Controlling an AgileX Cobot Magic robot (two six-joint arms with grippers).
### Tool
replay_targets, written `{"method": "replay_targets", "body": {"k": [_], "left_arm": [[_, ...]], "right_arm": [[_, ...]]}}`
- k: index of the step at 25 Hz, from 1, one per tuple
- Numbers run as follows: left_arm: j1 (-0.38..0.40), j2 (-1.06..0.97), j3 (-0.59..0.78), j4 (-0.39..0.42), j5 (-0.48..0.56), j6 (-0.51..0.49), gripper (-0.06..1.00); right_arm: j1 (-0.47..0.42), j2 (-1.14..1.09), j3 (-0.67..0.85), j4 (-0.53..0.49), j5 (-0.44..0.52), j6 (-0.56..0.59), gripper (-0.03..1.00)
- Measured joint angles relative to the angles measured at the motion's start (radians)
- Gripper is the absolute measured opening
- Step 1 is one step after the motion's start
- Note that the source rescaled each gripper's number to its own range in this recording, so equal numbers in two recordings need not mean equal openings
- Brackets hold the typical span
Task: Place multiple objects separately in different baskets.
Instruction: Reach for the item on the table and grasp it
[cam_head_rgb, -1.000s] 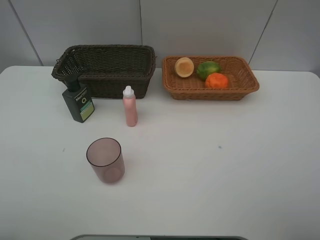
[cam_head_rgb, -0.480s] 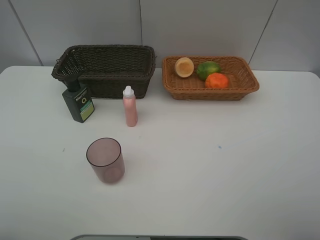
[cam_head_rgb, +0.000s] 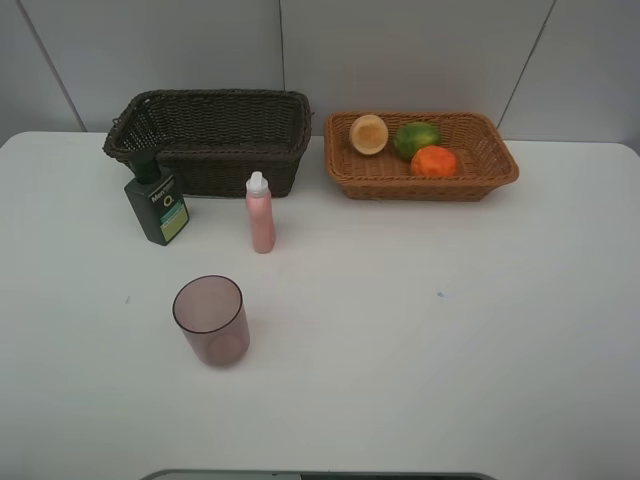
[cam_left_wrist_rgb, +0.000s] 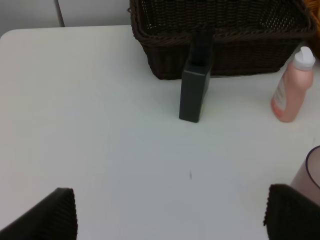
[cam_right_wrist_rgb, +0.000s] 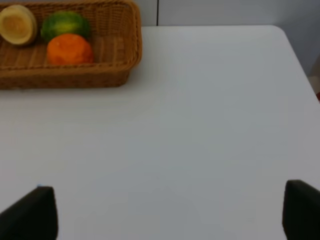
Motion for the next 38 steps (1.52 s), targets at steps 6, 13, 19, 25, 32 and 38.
{"method": "replay_targets", "body": {"k": [6,13,19,25,32,38], "left_arm": [[0.000,0.000,0.000,0.000,0.000,0.000,0.96],[0.000,0.000,0.000,0.000,0.000,0.000,0.96],[0.000,0.000,0.000,0.000,0.000,0.000,0.96],[0.000,0.000,0.000,0.000,0.000,0.000,0.96],[0.000,0.000,0.000,0.000,0.000,0.000,0.96],[0.000,0.000,0.000,-0.012,0.000,0.000,0.96]], "right_arm": [[-0.013,-0.010,0.000,-0.008,0.000,0.000,1.00],[-0.013,-0.011,0.000,-0.008,0.000,0.000,1.00],[-0.013,-0.011,0.000,-0.008,0.000,0.000,1.00],[-0.013,-0.011,0.000,-0.009,0.000,0.000,1.00],[-0.013,-0.011,0.000,-0.009,0.000,0.000,1.00],[-0.013,-0.011,0.000,-0.009,0.000,0.000,1.00]]}}
